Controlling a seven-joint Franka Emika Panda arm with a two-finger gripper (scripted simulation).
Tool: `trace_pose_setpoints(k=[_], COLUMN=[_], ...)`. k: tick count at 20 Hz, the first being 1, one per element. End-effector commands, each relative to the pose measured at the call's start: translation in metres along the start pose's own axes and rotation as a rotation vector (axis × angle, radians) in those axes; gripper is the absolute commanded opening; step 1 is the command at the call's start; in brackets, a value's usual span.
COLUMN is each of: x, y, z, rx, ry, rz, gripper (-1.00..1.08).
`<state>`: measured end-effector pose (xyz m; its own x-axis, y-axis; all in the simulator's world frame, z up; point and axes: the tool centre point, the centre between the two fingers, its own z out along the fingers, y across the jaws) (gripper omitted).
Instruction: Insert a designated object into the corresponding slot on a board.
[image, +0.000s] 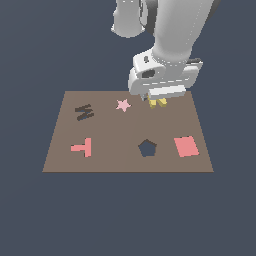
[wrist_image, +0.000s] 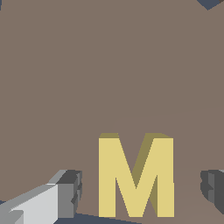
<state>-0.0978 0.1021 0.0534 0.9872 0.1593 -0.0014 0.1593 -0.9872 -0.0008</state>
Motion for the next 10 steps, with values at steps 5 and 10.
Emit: trace_pose_setpoints(k=[5,10], x=[-0.001,-0.001], y=[-0.002,-0.002], z=[0.003,0.016], rx=[0.0,0.0], ry=[0.0,0.001], rz=[-0.003,-0.003], gripper=[1.0,1.0])
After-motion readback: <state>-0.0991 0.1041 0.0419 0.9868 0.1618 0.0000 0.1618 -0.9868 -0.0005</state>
